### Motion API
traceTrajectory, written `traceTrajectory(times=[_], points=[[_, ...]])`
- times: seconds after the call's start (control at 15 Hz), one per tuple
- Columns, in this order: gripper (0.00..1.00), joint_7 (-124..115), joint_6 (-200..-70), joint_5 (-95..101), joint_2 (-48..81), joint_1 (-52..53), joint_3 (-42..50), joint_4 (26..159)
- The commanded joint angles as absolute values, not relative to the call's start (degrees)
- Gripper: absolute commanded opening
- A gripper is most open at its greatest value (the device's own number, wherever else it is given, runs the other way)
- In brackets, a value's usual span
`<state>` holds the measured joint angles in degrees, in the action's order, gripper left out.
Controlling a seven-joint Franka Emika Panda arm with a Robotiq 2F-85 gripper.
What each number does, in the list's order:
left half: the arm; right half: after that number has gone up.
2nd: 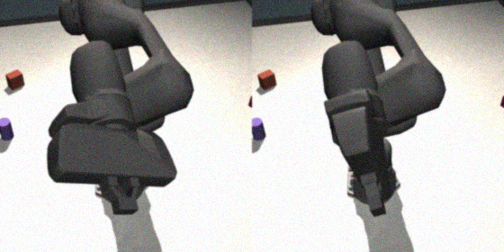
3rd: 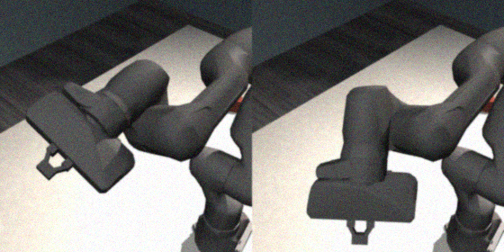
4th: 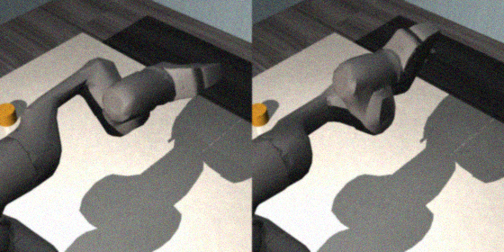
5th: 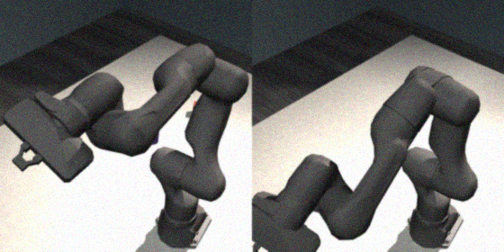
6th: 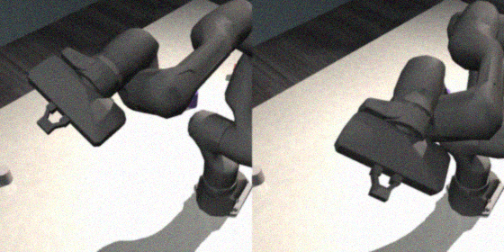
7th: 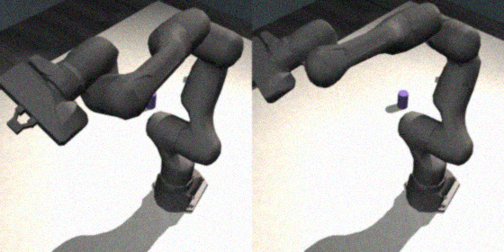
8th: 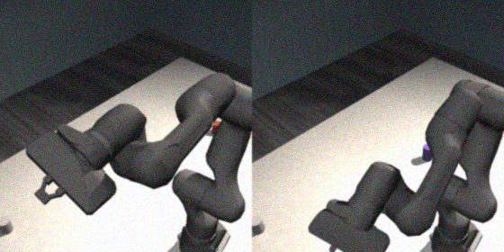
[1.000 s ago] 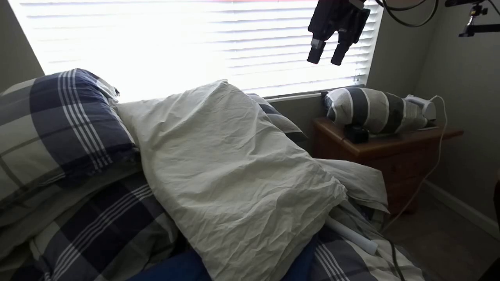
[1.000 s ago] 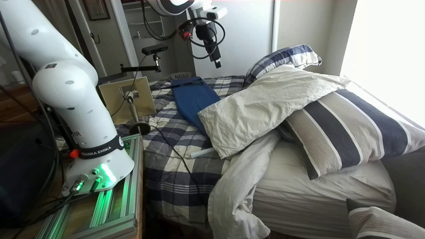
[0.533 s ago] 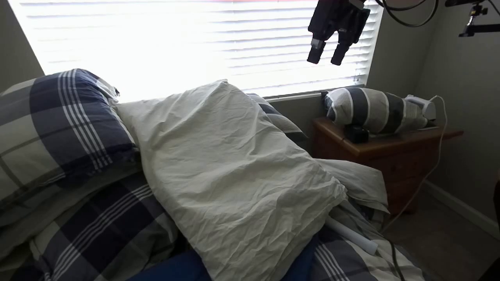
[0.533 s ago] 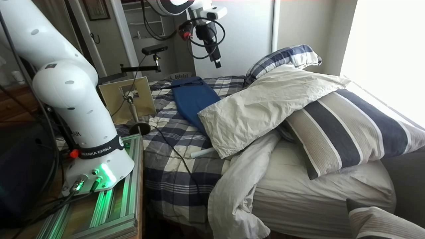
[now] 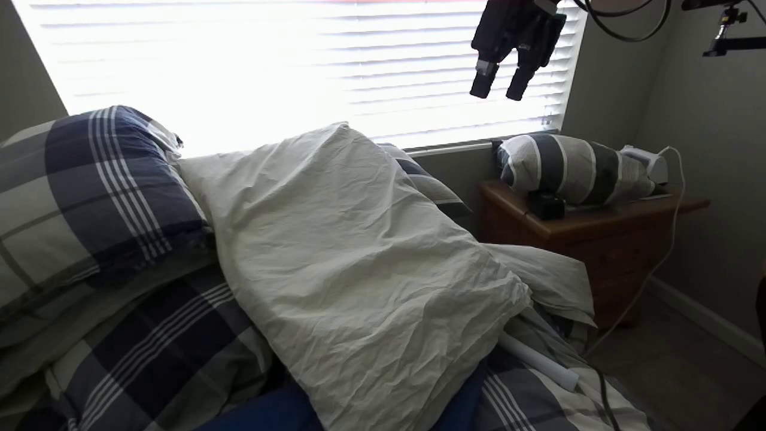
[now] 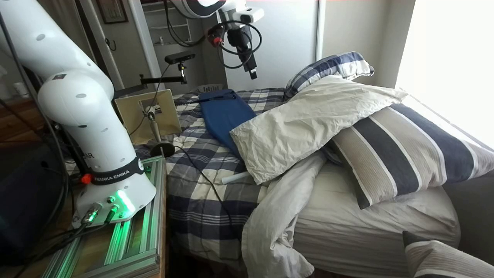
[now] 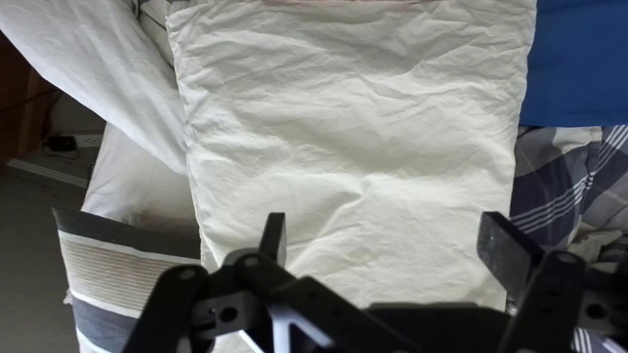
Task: Pick up the white pillow on the right and place it on the nightstand.
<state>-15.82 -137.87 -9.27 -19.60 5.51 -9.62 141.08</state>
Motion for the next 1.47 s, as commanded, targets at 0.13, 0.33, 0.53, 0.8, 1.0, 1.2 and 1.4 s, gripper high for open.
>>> traceTrajectory(times=[0.13, 0.33, 0.53, 0.8, 1.0, 1.2, 1.4], points=[[1.0, -12.4, -142.8, -16.2, -10.6, 9.2, -8.7, 134.9], [1.0, -13.2, -147.8, -16.3, -3.8, 8.7, -9.0, 131.3], [1.0, -18.5, -150.4, -10.2, 1.9, 8.7, -10.6, 128.2], [1.0, -23.9, -154.3, 4.4, 8.9, 8.8, -7.3, 124.9], [1.0, -23.5, -155.2, 8.3, 12.4, 8.2, -3.2, 122.8], [1.0, -21.8, -155.8, 7.2, 16.0, 7.2, -0.1, 120.4], [1.0, -16.3, -157.8, 3.0, 20.5, 4.6, 0.0, 118.4]])
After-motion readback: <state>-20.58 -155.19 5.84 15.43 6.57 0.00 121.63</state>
